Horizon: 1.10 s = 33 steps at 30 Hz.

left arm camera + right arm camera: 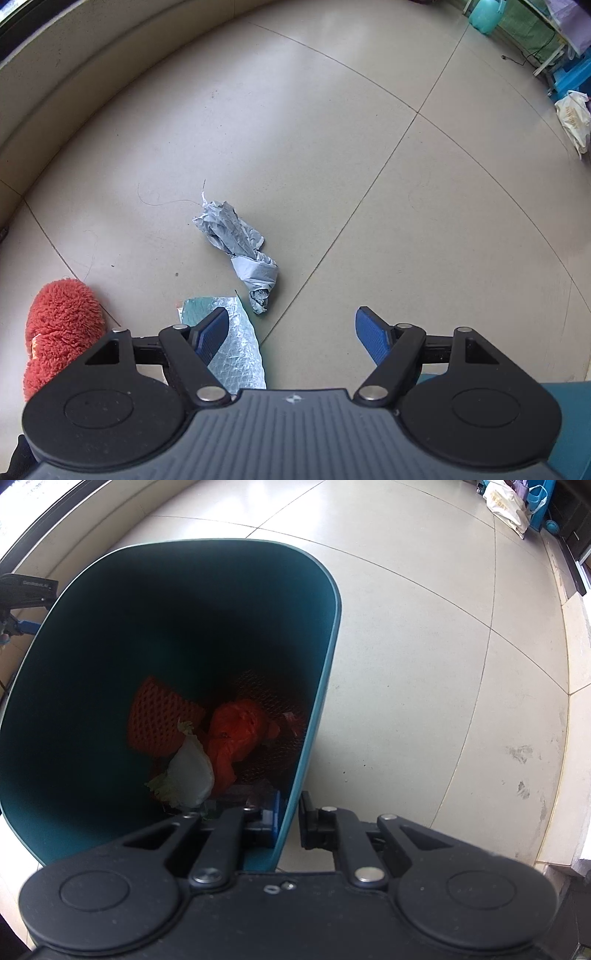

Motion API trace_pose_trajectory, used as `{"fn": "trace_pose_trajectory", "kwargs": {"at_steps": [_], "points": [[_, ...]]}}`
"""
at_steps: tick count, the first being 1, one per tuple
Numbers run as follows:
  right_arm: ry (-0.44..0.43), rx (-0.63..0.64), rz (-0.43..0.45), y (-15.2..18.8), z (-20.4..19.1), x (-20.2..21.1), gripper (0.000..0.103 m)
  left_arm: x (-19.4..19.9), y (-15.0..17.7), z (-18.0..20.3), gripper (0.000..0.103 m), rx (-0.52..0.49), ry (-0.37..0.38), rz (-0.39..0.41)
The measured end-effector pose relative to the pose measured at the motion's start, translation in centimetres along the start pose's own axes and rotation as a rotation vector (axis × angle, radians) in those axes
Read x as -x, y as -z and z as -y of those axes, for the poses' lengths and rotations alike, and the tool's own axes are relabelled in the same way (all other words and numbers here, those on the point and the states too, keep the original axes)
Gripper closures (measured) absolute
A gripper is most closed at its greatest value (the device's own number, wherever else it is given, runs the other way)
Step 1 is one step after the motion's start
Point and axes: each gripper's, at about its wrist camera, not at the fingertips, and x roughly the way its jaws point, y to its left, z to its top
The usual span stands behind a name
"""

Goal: Collect trash
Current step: 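Move the left tool down toward the teal wrapper and grey bag, then close the left tool on the grey crumpled plastic bag and lift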

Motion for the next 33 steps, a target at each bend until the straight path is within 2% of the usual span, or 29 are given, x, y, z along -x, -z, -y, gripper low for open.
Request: {"fn": "trace_pose_trajectory", "kwargs": {"at_steps": [5,12,17,18,20,21,22,26,33], "points": [[-0.005,0.037,-0.008,-0.5,-1.0,-0.3,0.093,-5.5,-1.8,-0.8,0.028,0.035,-0.054,-0.055],[-0.010,0.063,-0.008,-0.7,-1.1,-0.4,0.093,-11.8,-3.8,-1.6,0.028,0.070,-0.063,-0.114],[-0.019,0.053,-0.018,-0.5,-0.8,-0.4,0.093,-14.4,-4.2,-2.2,0.029,0.084,-0.090,-0.145],[-0.021,0.049,-0.021,-0.7,-0.9,-0.7,0.093,-14.6,-4.2,-2.3,0.029,0.083,-0.092,-0.148],[-0.024,0.040,-0.027,-1.4,-1.0,-1.2,0.093,-14.8,-4.1,-2.3,0.044,0.077,-0.103,-0.155],[-0.024,0.038,-0.028,-1.4,-1.0,-1.2,0.093,-15.2,-4.2,-2.5,0.055,0.077,-0.105,-0.164],[-0.022,0.038,-0.029,-1.6,-0.9,-1.5,0.093,-15.4,-4.2,-2.5,0.058,0.077,-0.112,-0.175],[-0.017,0.045,-0.025,-1.6,-0.9,-1.6,0.093,-14.4,-4.0,-2.4,0.060,0.080,-0.111,-0.134],[-0.007,0.036,-0.016,-1.6,-1.2,-1.5,0.094,-9.0,-2.9,-1.6,0.060,0.091,-0.026,-0.089]]}}
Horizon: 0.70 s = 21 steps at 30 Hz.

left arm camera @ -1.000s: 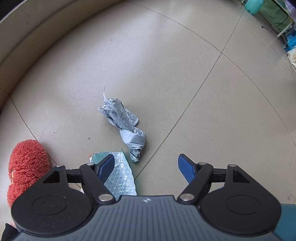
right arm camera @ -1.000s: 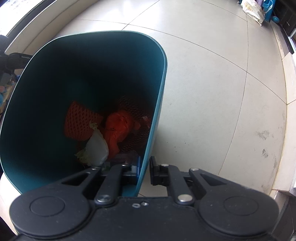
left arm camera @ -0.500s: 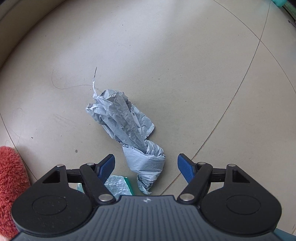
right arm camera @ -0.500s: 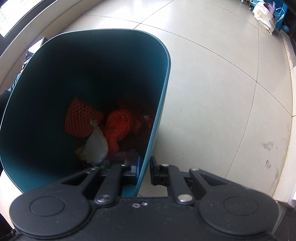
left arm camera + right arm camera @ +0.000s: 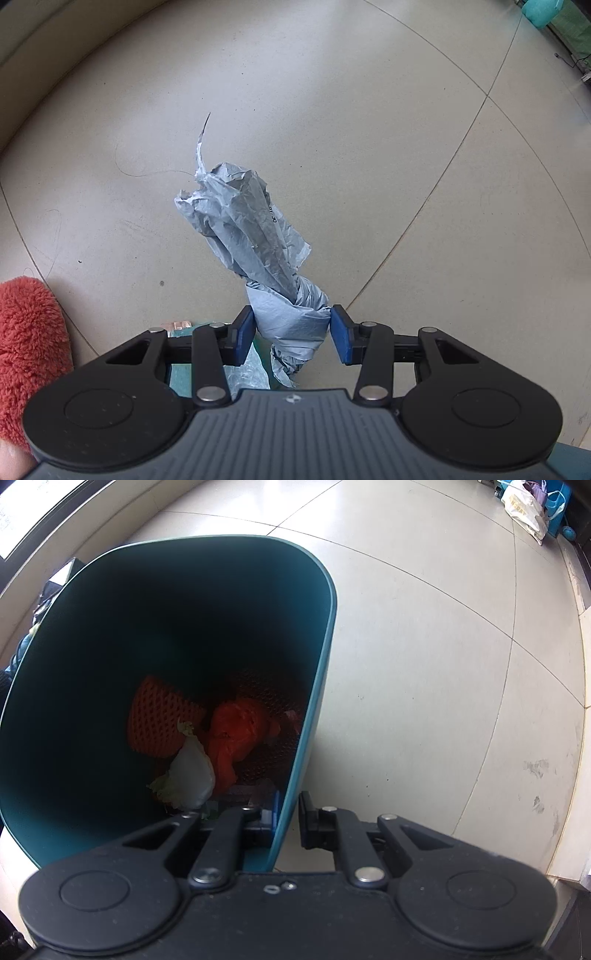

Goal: Collect trash
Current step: 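Close the left tool on the grey crumpled plastic bag and lift, then carry the grey bag over the teal bin and open the left tool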

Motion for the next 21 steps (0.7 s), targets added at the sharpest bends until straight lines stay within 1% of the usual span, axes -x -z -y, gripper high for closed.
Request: {"fn": "trace_pose_trajectory", "kwargs": {"at_steps": [2,6,7,9,12,17,21], "points": [[0.008,0.004,0.006,0.1,-0.3,0.1,0.094,2.1,0.7,0.3,0.060,-0.005,0.032,0.012],[0.009,-0.012,0.010,0.2,-0.4,0.2,0.094,6.7,2.5,1.5,0.060,-0.046,0.040,0.047],[0.012,-0.009,0.013,0.2,-0.5,0.2,0.094,8.1,3.7,1.6,0.060,-0.056,0.047,0.054],[0.015,-0.011,0.017,0.3,-0.6,0.2,0.094,10.4,4.5,1.8,0.060,-0.073,0.056,0.067],[0.020,-0.010,0.023,0.5,-0.7,0.2,0.094,14.3,6.4,2.7,0.060,-0.125,0.057,0.106],[0.035,0.016,0.033,1.0,-1.1,0.0,0.094,19.6,9.3,4.2,0.060,-0.197,0.066,0.153],[0.051,0.063,0.041,1.3,-1.8,0.0,0.094,23.7,12.3,5.3,0.060,-0.271,0.085,0.199]]}}
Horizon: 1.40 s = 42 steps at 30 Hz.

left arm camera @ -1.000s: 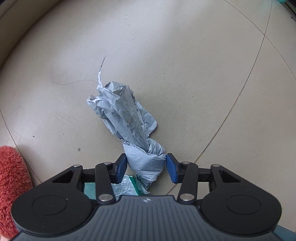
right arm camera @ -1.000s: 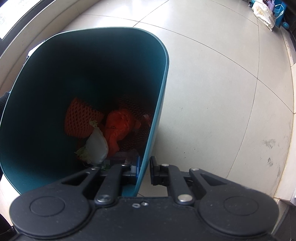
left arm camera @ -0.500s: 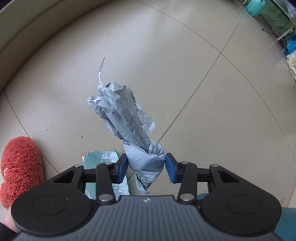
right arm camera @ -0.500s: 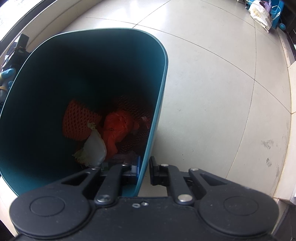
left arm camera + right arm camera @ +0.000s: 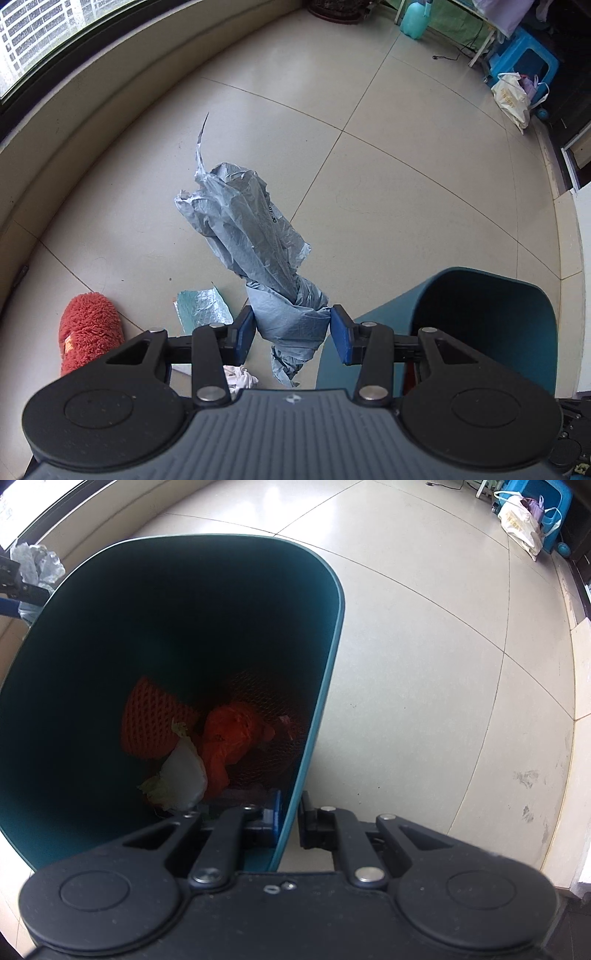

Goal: Collect trash
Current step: 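Carry the grey bag over the teal bin and open the left tool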

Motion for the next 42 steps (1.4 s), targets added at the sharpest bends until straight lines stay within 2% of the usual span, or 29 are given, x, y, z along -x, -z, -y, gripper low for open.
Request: {"fn": "trace_pose_trajectory", "kwargs": {"at_steps": [3,7,11,16,22,28,33,35,37,42], "points": [[0.007,0.020,0.005,0.1,-0.4,0.1,0.094,3.2,0.5,2.0,0.060,-0.058,0.030,0.026],[0.006,0.033,0.010,0.3,-0.7,0.2,0.094,4.8,2.1,5.1,0.060,-0.142,0.081,0.035],[0.010,0.031,0.005,0.4,-0.7,0.2,0.094,5.3,4.4,8.6,0.060,-0.225,0.138,0.007],[0.036,0.024,-0.006,0.2,-0.6,0.0,0.096,3.6,6.8,13.4,0.060,-0.327,0.156,-0.054],[0.009,-0.001,-0.010,0.2,0.1,-0.2,0.096,-1.5,8.8,17.4,0.060,-0.388,0.145,-0.173],[-0.012,0.005,-0.008,-0.1,0.5,-0.6,0.094,-6.0,10.2,18.2,0.060,-0.401,0.093,-0.261],[-0.020,0.006,-0.007,-0.3,0.7,-1.2,0.094,-7.0,10.3,17.8,0.058,-0.400,0.081,-0.270],[-0.025,0.001,-0.008,-0.3,0.8,-1.3,0.093,-6.9,10.4,17.7,0.052,-0.400,0.078,-0.271],[-0.029,-0.002,-0.008,0.1,1.1,-1.2,0.093,-6.7,10.2,17.2,0.040,-0.381,0.104,-0.267],[-0.029,-0.001,-0.009,-0.2,1.0,-1.6,0.093,-5.2,10.8,16.5,0.039,-0.367,0.161,-0.250]]}}
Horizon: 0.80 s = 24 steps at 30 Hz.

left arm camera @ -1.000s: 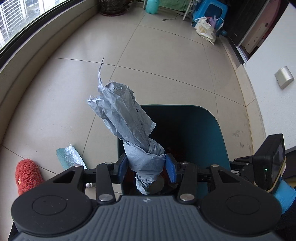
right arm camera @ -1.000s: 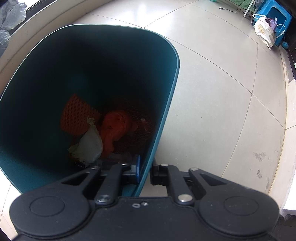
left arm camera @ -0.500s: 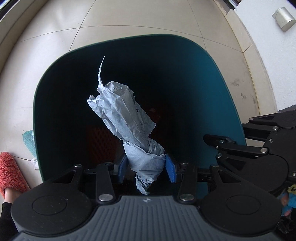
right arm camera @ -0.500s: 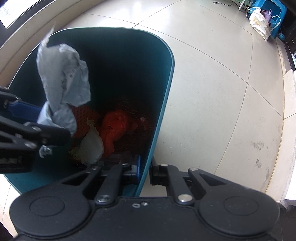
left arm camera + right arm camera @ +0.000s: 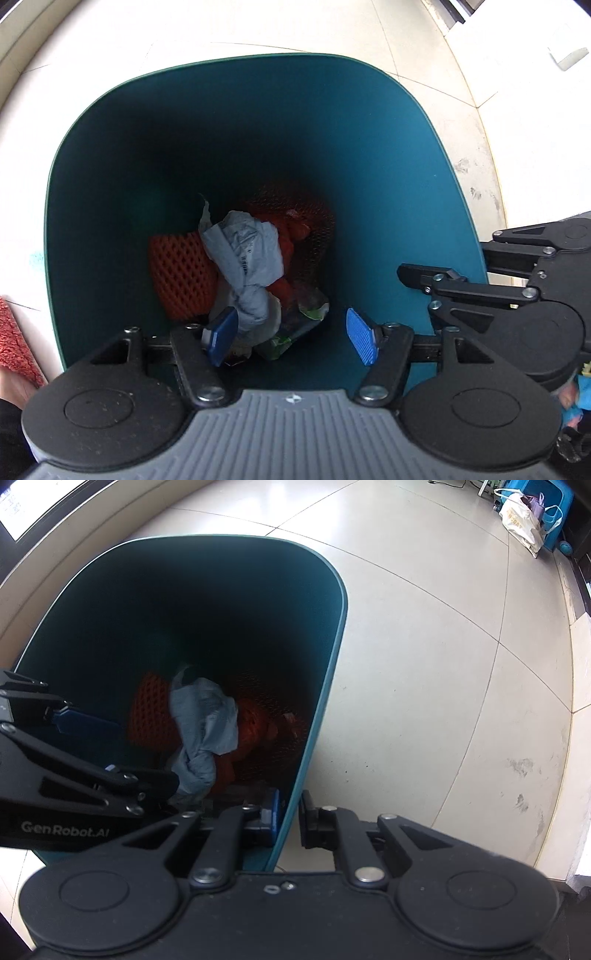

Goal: Collect trash
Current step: 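Carry the grey bag over the teal bin and open the left tool, then move the left tool down to the teal bubble-wrap sheet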

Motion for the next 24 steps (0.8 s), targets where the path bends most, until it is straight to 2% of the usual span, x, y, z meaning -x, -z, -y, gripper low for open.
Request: {"fn": "trace_pose_trajectory", "kwargs": {"at_steps": [3,7,12,15,17,21,24], "points": [[0.001,0.002,0.000,0.5,0.3,0.6,0.093,1.4,0.6,0.3,0.039,0.009,0.018,0.027],[0.005,0.004,-0.001,0.9,0.1,1.2,0.093,4.1,1.1,-0.8,0.038,0.077,0.065,0.054],[0.002,0.002,-0.002,0.8,-0.1,1.4,0.093,8.4,2.2,-3.0,0.036,0.127,0.073,0.147],[-0.002,-0.002,-0.003,0.8,0.1,1.4,0.093,10.8,3.0,-6.3,0.021,0.185,0.004,0.223],[-0.002,-0.002,-0.005,0.7,0.2,1.3,0.093,11.2,3.0,-8.7,0.020,0.233,-0.044,0.238],[-0.004,-0.013,-0.010,0.5,0.4,1.2,0.093,9.7,2.4,-15.4,0.020,0.392,-0.137,0.217],[-0.017,-0.025,-0.012,0.5,0.8,1.3,0.092,7.1,1.8,-19.4,0.020,0.482,-0.152,0.186]]}}
